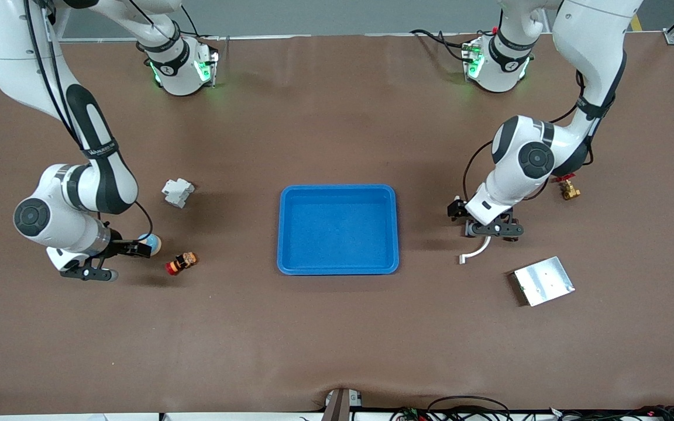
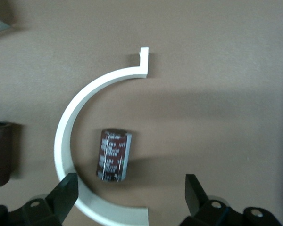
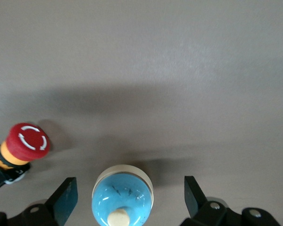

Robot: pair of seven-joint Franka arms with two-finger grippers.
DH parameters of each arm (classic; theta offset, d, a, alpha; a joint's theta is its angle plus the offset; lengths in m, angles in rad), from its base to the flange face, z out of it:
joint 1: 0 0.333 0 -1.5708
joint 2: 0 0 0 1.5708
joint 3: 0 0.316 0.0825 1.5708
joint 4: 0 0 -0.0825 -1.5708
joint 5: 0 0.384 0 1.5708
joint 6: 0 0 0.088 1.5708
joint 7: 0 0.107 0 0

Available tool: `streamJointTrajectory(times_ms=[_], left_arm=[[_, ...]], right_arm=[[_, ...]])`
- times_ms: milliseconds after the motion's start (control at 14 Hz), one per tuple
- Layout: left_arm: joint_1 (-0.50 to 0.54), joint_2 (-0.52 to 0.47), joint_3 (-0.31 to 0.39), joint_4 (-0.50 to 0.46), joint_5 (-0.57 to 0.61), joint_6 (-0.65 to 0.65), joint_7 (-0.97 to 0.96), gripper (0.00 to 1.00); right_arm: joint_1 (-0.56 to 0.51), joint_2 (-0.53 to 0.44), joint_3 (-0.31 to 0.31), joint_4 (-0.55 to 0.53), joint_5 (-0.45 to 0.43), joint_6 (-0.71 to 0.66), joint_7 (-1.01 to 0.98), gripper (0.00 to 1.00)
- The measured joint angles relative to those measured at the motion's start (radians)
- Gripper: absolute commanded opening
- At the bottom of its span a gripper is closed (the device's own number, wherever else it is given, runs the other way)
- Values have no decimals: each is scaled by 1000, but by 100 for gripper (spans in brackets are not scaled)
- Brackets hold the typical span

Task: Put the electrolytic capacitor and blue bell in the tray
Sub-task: 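Grasp the capacitor with the left gripper while the right gripper grasps the bell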

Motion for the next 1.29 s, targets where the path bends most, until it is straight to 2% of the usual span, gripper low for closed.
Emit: streamJointTrajectory(times_ms=[357, 429, 500, 571, 643, 714, 857, 1286], left_arm=[[2, 71, 5, 8, 58, 56, -1, 100], [4, 74, 8, 9, 65, 56, -1, 96], [7, 78, 11, 10, 69, 56, -1, 66], [9, 82, 14, 10, 71, 56, -1, 43], [12, 86, 16, 12, 71, 56, -1, 21], [17, 88, 17, 13, 71, 56, -1, 7], [27, 89, 18, 16, 72, 56, -1, 0], [33, 88, 19, 29, 73, 56, -2, 0]], right_arm=[[0, 19, 2, -7, 1, 0, 0, 100], [0, 21, 8, -8, 1, 0, 0, 100], [0, 23, 15, -8, 2, 0, 0, 100], [1, 25, 20, -9, 5, 0, 0, 100], [1, 26, 23, -10, 7, 0, 0, 100], [1, 28, 23, -11, 9, -1, 0, 100], [0, 34, 23, -15, 12, -1, 0, 100], [-5, 49, 22, -18, 18, -1, 0, 100]])
